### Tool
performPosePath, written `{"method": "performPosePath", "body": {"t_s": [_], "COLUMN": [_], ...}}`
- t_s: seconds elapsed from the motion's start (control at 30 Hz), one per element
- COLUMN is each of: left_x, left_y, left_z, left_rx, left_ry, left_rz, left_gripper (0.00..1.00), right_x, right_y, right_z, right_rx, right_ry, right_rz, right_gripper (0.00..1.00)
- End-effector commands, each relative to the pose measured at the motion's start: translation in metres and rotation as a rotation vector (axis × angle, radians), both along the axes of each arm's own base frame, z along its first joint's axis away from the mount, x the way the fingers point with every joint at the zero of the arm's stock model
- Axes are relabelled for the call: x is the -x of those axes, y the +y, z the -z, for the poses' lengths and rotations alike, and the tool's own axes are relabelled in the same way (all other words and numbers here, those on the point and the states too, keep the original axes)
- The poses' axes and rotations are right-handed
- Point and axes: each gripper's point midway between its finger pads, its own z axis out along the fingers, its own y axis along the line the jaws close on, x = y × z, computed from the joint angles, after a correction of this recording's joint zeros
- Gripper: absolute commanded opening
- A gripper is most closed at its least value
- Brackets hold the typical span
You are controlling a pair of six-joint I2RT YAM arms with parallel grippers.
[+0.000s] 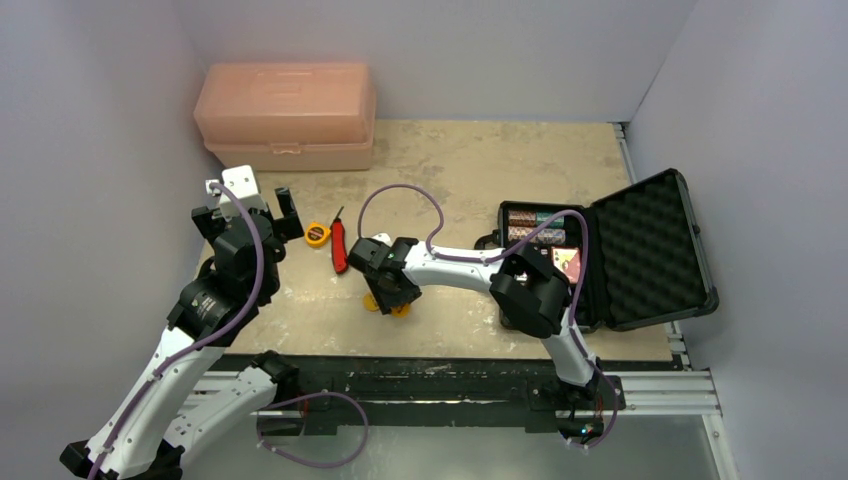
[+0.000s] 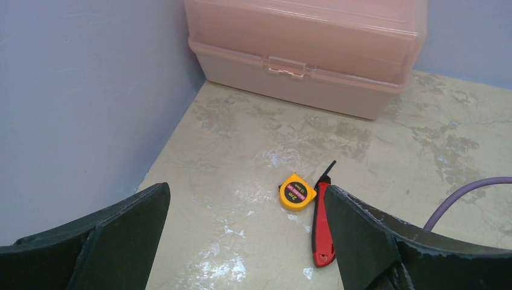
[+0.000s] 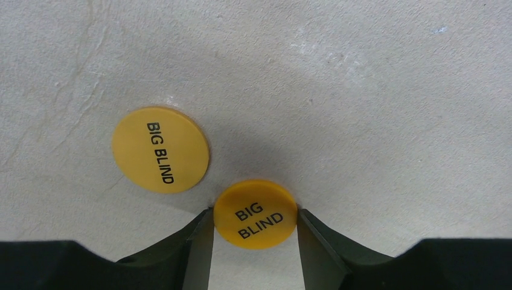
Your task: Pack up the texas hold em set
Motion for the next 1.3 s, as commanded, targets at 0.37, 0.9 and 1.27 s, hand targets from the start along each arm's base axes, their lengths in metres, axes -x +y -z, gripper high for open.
{"method": "performPosePath", "body": {"t_s": [0.37,0.9,1.27], "left_x": [-0.002,-0.002,-0.003], "left_y": [-0.002,-0.002,-0.003], "left_z": [-0.004,-0.004,-0.004], "left_rx": [0.01,0.007,0.007], "left_ry": [-0.018,-0.018,-0.017], "left_rz": [0.007,0.012,0.017], "left_gripper": [0.99,0.99,0.99], "right_x": [0.01,0.012,0.007], "right_y": [-0.022,-0.055,-0.078], "right_z": [0.027,0.023,0.02], "right_rx": [0.093,0.112,0.131], "right_ry": [0.022,-0.006,-0.02], "right_rz": [-0.002,0.039,0.075], "right_gripper": [0.4,0.39,0.39]}}
